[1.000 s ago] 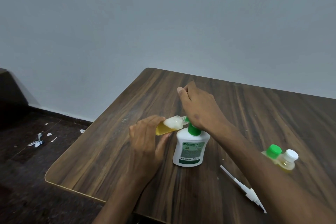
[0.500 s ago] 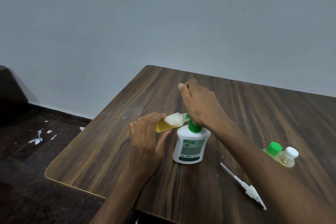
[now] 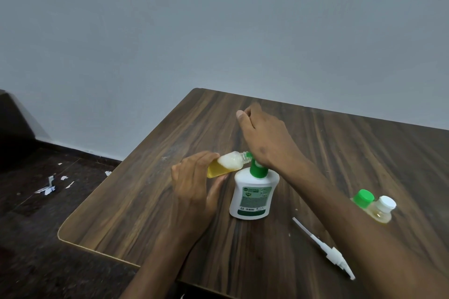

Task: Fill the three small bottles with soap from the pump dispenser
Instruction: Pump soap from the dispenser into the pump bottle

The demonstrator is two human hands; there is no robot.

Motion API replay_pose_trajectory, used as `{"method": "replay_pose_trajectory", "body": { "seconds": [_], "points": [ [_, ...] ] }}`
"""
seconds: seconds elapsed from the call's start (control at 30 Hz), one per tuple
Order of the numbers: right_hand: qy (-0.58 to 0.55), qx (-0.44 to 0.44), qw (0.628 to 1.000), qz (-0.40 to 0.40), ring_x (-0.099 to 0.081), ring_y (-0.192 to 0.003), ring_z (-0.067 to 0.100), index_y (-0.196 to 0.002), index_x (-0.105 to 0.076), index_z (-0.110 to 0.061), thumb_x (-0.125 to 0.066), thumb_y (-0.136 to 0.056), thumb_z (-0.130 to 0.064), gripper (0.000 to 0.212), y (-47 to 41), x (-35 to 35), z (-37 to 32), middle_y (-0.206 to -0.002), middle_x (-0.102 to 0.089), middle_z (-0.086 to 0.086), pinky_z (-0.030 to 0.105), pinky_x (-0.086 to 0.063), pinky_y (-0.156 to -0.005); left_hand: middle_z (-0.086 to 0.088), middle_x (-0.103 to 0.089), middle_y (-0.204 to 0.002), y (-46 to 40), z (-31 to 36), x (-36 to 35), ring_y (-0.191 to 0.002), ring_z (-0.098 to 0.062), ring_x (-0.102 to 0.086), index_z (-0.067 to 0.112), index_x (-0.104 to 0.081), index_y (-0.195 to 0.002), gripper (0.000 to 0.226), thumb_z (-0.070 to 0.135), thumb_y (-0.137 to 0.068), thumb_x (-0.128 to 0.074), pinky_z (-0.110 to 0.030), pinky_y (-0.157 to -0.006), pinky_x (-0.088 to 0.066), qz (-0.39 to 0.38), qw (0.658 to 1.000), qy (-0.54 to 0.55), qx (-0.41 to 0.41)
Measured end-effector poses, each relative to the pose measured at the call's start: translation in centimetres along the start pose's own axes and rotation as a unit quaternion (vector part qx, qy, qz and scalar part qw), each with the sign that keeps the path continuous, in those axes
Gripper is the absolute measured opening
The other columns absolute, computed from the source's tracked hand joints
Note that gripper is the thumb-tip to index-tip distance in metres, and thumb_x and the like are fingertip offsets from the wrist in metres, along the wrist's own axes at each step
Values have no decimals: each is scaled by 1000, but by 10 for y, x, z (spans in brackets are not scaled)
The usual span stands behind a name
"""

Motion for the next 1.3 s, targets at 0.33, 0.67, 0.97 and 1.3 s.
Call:
{"method": "replay_pose_trajectory", "body": {
  "seconds": [0.33,0.67,0.97,1.3],
  "points": [
    [4,-2,1000,-10,-61,-81,16,-108,-51,-20,-27,-110,-45,35,0,-2,0,-86,-61,-6,44,-48,-89,-8,-69,-124,1,0,0,-115,-20,-60,15,-56,-133,38,24,-98,-67,-35,-98,-37,4,1000,-2,0],
    [3,1,1000,-1,-61,-85,16,-108,-52,-20,-31,-108,-50,36,-1,-1,-1,-90,-63,-6,46,-49,-92,-12,-72,-120,1,-1,0,-114,-20,-60,15,-56,-132,37,25,-98,-65,-32,-98,-34,-4,1000,0,3],
    [-2,-5,1000,3,-62,-83,15,-107,-52,-21,-31,-109,-47,34,0,1,0,-88,-61,-7,45,-51,-90,-10,-71,-121,0,1,1,-114,-20,-61,15,-56,-133,38,24,-98,-67,-33,-97,-36,3,1000,3,0],
    [19,-7,1000,-11,-61,-80,16,-106,-52,-20,-30,-109,-49,37,-1,-3,1,-87,-62,-6,46,-50,-90,-11,-72,-121,1,-1,-1,-112,-20,-60,16,-56,-133,38,25,-98,-67,-33,-96,-36,-1,1000,-4,2]
  ]
}}
Point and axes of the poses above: each hand's wrist, its own y-axis away from the middle knuckle, its own x-axis out of the back of the hand, z = x × y, the point moved 10 cm from there along -y, towards the middle knuckle
